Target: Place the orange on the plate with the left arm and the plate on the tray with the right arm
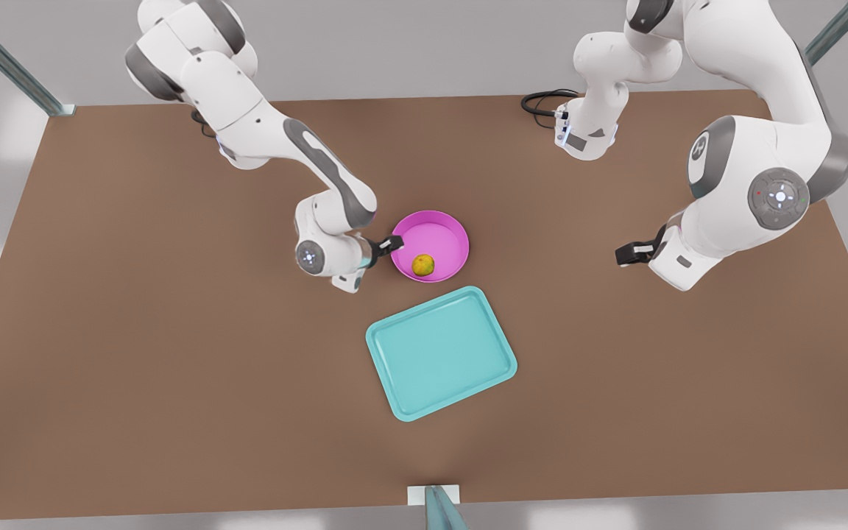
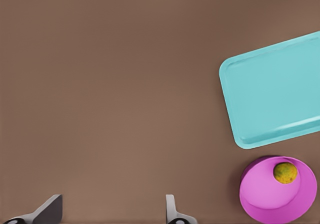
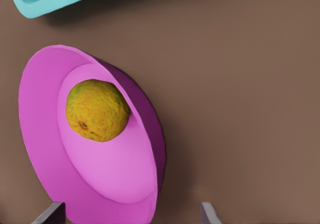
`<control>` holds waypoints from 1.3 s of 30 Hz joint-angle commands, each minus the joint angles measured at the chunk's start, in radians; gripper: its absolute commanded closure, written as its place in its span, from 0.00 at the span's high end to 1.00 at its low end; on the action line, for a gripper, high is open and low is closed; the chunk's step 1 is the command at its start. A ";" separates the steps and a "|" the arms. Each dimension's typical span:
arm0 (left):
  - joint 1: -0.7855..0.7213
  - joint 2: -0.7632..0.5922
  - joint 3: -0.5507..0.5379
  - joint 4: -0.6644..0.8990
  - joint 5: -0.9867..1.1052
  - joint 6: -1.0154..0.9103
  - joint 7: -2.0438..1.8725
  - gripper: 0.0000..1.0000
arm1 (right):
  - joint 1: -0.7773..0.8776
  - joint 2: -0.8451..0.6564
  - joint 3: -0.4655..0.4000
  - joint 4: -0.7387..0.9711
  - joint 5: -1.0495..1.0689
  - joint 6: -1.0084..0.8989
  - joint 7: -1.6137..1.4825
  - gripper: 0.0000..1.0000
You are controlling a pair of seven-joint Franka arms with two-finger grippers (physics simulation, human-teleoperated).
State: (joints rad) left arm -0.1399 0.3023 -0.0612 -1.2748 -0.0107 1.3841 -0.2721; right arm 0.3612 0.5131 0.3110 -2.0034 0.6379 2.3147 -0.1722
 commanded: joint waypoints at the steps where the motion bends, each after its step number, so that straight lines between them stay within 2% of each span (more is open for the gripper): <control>1: -0.001 0.000 0.000 0.000 0.002 0.000 0.093 1.00 | 0.004 0.010 0.000 0.002 0.006 0.040 0.043 1.00; 15: -0.001 -0.003 0.000 0.002 0.006 0.010 0.091 1.00 | 0.025 0.105 0.000 0.043 -0.003 0.057 0.034 1.00; 16: -0.001 -0.003 0.000 0.002 0.006 0.010 0.091 1.00 | 0.025 0.105 0.000 0.044 -0.004 0.054 0.030 0.89; 17: -0.001 -0.005 0.000 0.002 0.005 0.009 0.091 1.00 | 0.025 0.105 0.000 0.044 -0.004 0.046 0.030 0.73; 18: -0.001 -0.003 0.000 0.002 0.005 0.009 0.091 1.00 | 0.025 0.105 0.000 0.048 -0.004 0.045 0.030 0.65; 20: -0.001 0.000 0.000 0.002 0.005 0.009 0.091 1.00 | 0.024 0.104 0.000 0.048 -0.004 0.040 0.030 0.52; 21: -0.001 0.000 0.000 0.002 0.005 0.009 0.091 1.00 | 0.024 0.104 0.000 0.048 -0.004 0.040 0.030 0.42; 24: -0.003 0.001 0.000 0.002 0.005 0.010 0.091 1.00 | 0.024 0.105 0.000 0.048 -0.006 0.040 0.026 0.28; 27: -0.003 0.001 0.000 0.002 0.003 0.010 0.091 1.00 | 0.024 0.105 0.000 0.057 -0.007 0.011 0.010 0.21; 34: -0.003 0.003 -0.002 0.002 0.003 0.010 0.090 1.00 | 0.012 0.051 0.017 0.081 -0.007 -0.057 0.003 0.21; 39: -0.003 0.004 -0.002 0.002 0.003 0.012 0.091 1.00 | -0.041 0.059 0.008 0.221 0.005 -0.057 0.016 0.21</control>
State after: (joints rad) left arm -0.1427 0.3071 -0.0627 -1.2737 -0.0082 1.3955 -0.1917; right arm 0.3311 0.5731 0.3203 -1.7995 0.6443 2.2741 -0.1724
